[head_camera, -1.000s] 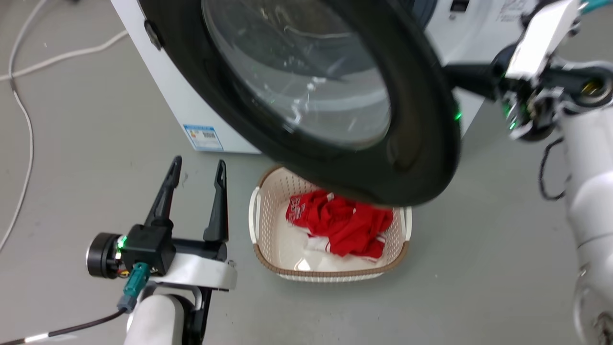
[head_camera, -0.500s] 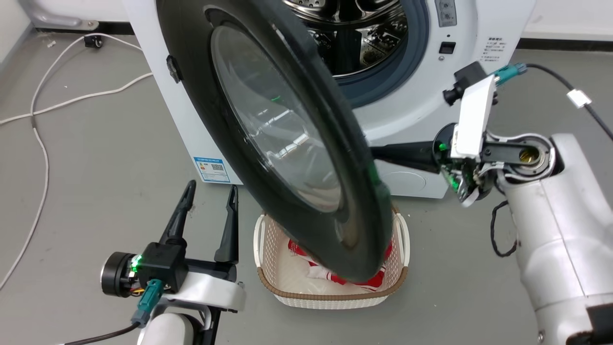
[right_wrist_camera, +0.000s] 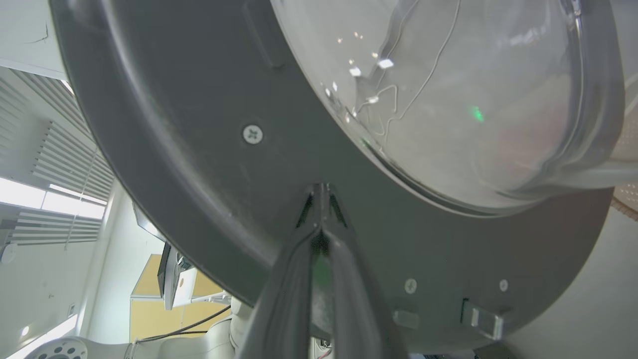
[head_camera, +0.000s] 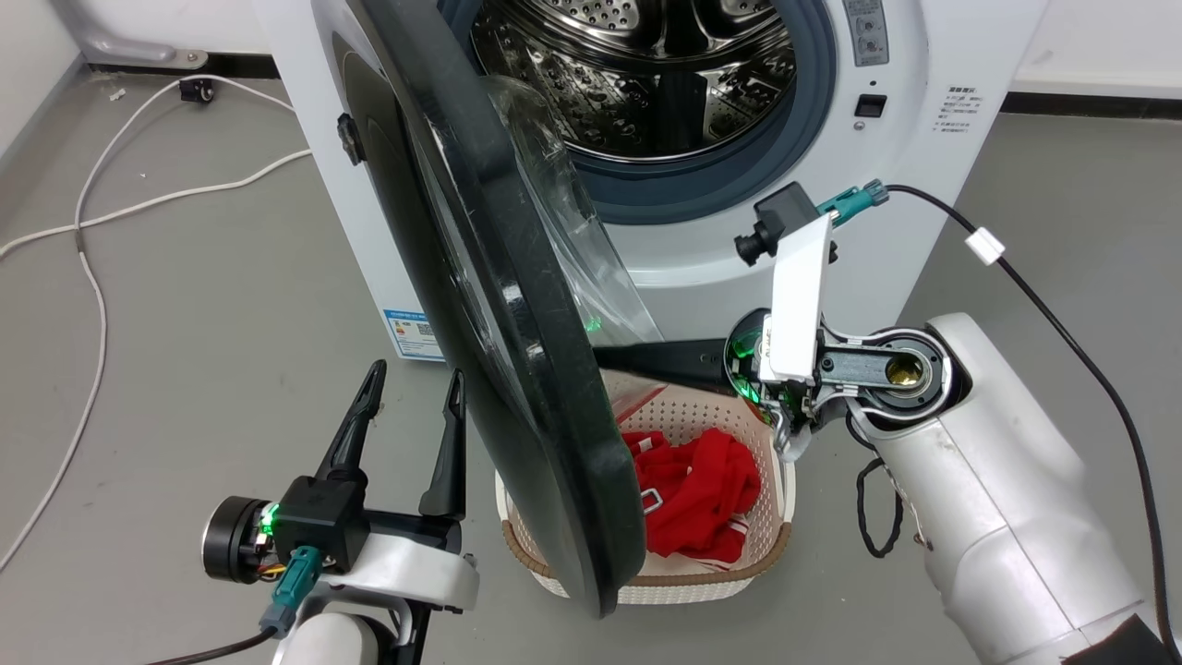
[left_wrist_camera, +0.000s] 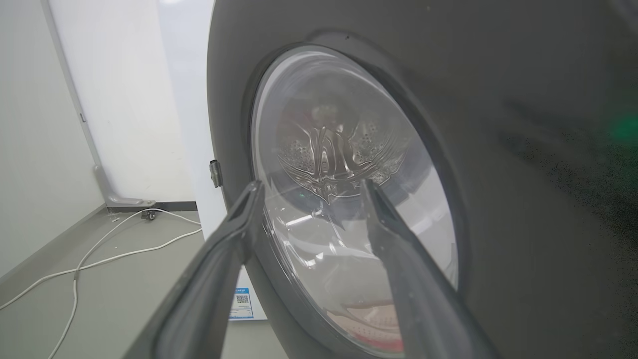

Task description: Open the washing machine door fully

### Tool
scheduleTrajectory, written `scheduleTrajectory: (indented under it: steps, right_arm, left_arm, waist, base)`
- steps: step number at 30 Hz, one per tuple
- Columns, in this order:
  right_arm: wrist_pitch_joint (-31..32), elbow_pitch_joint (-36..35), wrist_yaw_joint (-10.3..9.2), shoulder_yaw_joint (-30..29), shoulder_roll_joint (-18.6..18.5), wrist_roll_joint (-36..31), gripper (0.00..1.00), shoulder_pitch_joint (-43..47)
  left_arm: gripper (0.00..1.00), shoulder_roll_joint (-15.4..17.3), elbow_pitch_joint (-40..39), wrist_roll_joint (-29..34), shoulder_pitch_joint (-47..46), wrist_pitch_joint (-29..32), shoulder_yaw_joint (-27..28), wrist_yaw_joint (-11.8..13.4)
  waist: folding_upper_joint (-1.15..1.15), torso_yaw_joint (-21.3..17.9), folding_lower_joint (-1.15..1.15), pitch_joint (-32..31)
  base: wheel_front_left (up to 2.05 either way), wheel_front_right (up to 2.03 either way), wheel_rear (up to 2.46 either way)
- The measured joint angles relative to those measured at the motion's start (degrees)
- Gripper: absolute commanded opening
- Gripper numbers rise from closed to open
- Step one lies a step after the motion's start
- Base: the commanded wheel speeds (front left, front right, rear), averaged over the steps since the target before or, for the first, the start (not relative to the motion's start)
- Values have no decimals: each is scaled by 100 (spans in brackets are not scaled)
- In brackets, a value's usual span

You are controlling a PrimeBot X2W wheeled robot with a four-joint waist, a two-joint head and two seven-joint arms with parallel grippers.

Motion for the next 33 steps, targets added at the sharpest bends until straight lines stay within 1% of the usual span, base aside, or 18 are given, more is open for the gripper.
scheduleTrajectory:
  steps: [4,8,11,15,19,20,21,22,25,29,31,33]
  right_arm:
    - [-898,-140,0,-123,9,-2,0,124]
    - [-1946,-287,1,-541,-9,-85,0,376]
    - [-2572,-345,1,-893,-77,-102,0,676]
    - [-3239,-509,0,-1269,-301,-188,0,1182]
    - [-3882,-855,0,-1617,-413,-240,0,1769]
    - [-4045,-955,0,-1712,-434,-252,24,1923]
    - [-4202,-1071,0,-1777,-444,-272,66,2075]
    - [-4347,-1205,0,-1803,-460,-352,100,2228]
    - [-4891,-1579,2,-1911,-482,-646,100,2636]
    - [-5615,-1731,7,-2067,-490,-1147,100,3085]
    - [-5954,-1785,7,-2071,-510,-1623,100,3194]
    - [-6329,-1790,7,-2089,-613,-2321,100,3303]
  left_arm:
    - [100,0,-4,-7,3,0,32,20]
    - [100,0,-21,-5,18,0,88,24]
    - [100,0,-43,-3,24,0,136,32]
    - [100,-1,-51,1,54,0,197,33]
    - [100,0,-51,-8,121,0,259,53]
    - [100,0,-47,-12,143,0,276,55]
    - [100,-1,-48,-13,147,0,298,57]
    - [100,0,-49,-14,147,0,315,64]
    - [100,-1,-45,-13,193,0,352,69]
    - [100,-1,-32,-12,255,0,408,74]
    - [100,-1,-29,-12,264,0,435,74]
    - [100,0,-30,-5,290,0,467,74]
  waist:
    - [0,-56,0,11]
    - [0,-142,0,21]
    - [0,-217,0,32]
    - [0,-294,0,22]
    - [0,-353,0,-36]
    - [0,-364,0,-49]
    - [0,-376,0,-61]
    - [0,-387,0,-77]
    - [0,-408,0,-133]
    - [0,-428,0,-195]
    - [0,-443,0,-225]
    - [0,-462,0,-250]
  base:
    - [0,0,0]
    - [0,0,0]
    - [0,0,0]
    - [0,0,0]
    - [0,0,0]
    - [0,0,0]
    - [0,0,0]
    - [0,0,0]
    - [0,0,0]
    - [0,0,0]
    - [0,0,0]
    - [0,0,0]
